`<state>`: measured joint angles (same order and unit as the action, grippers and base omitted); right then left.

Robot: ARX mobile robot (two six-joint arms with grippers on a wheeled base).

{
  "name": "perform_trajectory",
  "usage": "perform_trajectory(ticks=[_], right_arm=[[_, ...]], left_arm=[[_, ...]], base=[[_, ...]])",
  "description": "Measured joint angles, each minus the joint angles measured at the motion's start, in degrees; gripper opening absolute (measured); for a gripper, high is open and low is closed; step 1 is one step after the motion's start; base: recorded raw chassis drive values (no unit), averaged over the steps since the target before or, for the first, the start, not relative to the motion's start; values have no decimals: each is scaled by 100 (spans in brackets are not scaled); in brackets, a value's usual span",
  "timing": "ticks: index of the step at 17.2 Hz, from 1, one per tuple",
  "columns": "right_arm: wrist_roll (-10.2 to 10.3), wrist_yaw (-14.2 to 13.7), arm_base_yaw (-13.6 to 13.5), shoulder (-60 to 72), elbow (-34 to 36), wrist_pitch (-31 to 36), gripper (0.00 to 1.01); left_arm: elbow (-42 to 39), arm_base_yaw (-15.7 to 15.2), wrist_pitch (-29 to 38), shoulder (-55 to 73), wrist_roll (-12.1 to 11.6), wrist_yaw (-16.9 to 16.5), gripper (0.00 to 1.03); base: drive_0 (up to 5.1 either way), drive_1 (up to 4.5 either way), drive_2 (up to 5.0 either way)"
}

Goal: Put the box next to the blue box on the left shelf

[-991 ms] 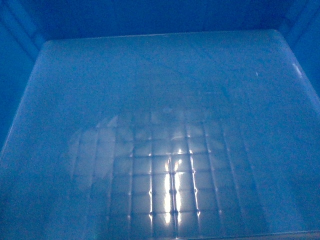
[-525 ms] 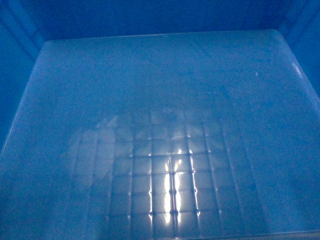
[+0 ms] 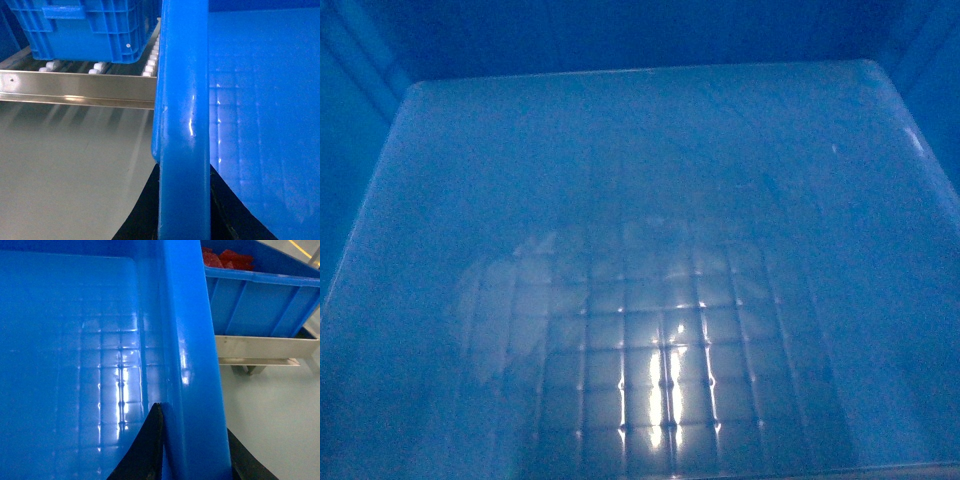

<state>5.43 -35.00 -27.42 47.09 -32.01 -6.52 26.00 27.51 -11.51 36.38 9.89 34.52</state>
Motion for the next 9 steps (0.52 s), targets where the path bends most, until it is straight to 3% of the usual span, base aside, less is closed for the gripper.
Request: perform_trajectory(ticks=[9], right_arm=[[-4, 2, 2, 2, 0, -15, 16]], left_arm=[[0, 0, -31, 0, 4, 2, 12]], base=[[11, 429, -407]])
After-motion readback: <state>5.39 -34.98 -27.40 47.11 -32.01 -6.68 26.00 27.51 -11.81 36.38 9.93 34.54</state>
